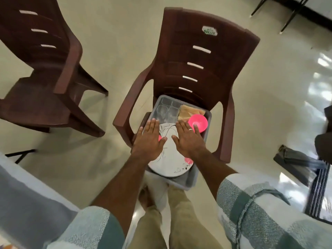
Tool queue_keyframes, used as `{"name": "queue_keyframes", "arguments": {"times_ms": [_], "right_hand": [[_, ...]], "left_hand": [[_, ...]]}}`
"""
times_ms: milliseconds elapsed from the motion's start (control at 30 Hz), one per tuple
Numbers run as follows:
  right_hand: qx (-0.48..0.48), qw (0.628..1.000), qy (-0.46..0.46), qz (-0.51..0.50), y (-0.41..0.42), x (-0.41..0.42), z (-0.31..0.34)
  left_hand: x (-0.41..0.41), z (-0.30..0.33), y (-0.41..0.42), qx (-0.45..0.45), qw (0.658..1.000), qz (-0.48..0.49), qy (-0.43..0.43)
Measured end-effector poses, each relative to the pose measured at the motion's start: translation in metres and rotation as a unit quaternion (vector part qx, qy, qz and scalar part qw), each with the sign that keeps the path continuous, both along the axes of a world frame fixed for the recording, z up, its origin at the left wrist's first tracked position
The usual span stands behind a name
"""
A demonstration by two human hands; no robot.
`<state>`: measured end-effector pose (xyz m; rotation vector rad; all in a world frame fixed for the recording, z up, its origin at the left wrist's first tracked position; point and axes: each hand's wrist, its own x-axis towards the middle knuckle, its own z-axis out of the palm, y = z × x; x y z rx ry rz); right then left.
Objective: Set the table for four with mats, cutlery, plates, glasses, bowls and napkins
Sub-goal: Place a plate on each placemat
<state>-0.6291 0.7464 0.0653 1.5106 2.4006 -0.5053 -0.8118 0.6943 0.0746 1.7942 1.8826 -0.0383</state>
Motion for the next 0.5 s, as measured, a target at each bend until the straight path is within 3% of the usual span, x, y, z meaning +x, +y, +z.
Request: {"name": "queue_keyframes", "arguments": {"times_ms": [500], "right_hand": [[-0.026, 0.999, -0.009, 0.023, 0.128, 0.006, -0.112]], "left_hand": [[0.027, -0.113, 0.105, -0.044, 0.997, 0.057, -0.025]]}}
